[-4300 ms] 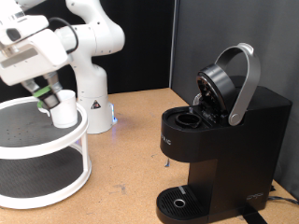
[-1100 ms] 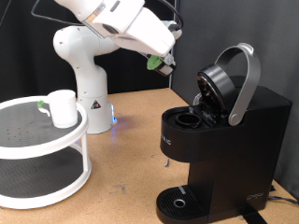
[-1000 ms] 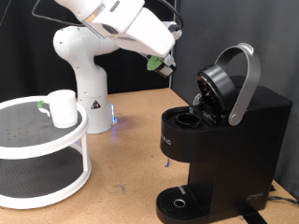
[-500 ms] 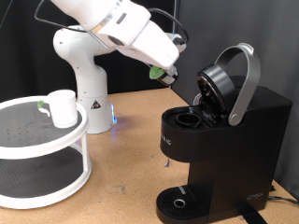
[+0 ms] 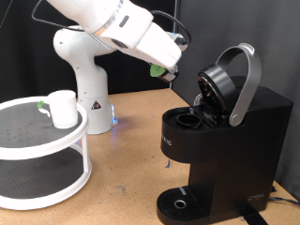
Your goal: Make a cup of coffee with the keurig machine
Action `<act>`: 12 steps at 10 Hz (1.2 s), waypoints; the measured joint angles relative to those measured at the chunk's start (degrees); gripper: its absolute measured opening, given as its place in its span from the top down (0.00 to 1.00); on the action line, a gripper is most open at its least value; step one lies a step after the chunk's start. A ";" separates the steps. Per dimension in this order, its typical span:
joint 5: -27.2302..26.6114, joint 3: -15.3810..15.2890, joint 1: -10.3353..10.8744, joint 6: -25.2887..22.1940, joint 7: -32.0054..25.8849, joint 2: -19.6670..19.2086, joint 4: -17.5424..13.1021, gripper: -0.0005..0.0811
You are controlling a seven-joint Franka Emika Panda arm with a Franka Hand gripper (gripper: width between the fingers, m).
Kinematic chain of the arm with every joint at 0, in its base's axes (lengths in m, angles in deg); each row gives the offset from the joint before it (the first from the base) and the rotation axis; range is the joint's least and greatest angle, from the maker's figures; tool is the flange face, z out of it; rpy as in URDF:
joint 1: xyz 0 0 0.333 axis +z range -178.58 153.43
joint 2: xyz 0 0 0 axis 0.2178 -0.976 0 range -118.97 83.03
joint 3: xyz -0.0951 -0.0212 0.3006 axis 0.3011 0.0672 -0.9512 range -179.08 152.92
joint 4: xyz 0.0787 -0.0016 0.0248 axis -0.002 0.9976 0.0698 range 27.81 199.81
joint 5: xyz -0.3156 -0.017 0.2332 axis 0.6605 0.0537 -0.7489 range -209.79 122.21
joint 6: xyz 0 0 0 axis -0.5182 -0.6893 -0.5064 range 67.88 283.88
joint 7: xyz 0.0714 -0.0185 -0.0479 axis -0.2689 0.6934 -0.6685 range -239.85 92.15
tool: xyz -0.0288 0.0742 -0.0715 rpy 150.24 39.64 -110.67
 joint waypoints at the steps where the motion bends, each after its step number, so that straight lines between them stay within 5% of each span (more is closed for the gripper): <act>1: 0.18 -0.24 0.04 0.36 0.17 -0.05 0.34 0.39; 4: 0.70 -2.20 0.40 7.20 0.65 -1.21 1.88 0.39; 12: 3.37 -6.74 0.64 12.97 2.47 -4.35 2.32 0.39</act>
